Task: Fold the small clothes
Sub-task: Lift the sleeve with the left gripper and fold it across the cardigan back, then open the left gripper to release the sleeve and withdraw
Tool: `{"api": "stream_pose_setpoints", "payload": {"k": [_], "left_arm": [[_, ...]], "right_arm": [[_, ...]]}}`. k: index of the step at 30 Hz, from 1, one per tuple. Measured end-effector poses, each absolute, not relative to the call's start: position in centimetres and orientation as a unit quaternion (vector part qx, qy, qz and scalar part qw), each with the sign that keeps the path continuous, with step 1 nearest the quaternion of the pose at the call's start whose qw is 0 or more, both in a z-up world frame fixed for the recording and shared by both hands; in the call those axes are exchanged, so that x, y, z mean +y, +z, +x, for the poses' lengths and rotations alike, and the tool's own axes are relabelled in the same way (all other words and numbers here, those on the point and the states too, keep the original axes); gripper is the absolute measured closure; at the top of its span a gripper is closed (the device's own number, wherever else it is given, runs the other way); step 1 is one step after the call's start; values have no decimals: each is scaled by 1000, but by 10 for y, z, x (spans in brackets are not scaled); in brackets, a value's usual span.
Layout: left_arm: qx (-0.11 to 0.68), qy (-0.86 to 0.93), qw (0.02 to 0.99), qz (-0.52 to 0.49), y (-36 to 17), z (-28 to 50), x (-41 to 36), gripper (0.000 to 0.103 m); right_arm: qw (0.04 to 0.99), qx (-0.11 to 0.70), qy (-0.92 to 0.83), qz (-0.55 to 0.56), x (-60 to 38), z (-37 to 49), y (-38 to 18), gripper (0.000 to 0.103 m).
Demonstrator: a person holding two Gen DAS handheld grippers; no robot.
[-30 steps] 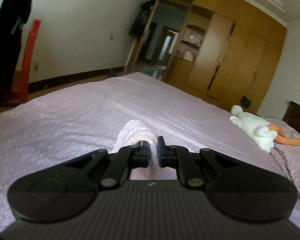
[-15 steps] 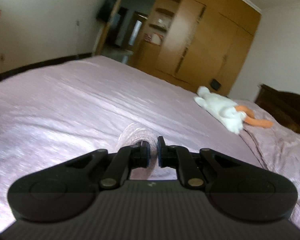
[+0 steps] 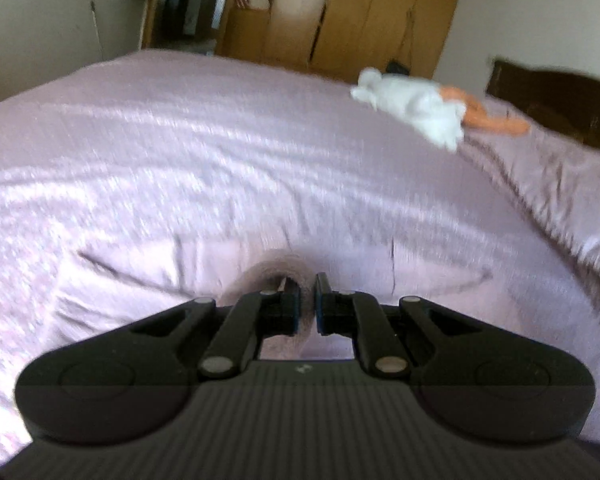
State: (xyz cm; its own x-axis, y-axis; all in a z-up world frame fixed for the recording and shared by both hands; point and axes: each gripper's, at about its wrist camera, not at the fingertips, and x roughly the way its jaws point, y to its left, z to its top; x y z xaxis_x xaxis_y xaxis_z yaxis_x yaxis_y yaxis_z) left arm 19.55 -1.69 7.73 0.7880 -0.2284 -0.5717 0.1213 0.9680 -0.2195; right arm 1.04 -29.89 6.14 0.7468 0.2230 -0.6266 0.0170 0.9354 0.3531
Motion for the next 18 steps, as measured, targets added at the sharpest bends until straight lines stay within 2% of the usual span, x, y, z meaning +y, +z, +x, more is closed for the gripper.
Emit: {"api": "stream_pose_setpoints", "payload": {"k": [8,10,11,13,18], "left_arm": [[374,-96,922,-12,35,204,-44,87],[379,-104,920,-11,30,202,-47,73],[376,-107,921,-6,30,201,-49,70],[371,-113,922,6,30,197,-52,54],[371,-125,919,30,32,185,-63,32]], "right_arm": [[900,380,56,206,-311,10,45,0],[894,390,53,213,-313,13,39,0],[888,395,55,228,-316,14,36,0],[882,394,56,250,-321,14,31,0],[885,393,60,244,-318,14,30,0]]}}
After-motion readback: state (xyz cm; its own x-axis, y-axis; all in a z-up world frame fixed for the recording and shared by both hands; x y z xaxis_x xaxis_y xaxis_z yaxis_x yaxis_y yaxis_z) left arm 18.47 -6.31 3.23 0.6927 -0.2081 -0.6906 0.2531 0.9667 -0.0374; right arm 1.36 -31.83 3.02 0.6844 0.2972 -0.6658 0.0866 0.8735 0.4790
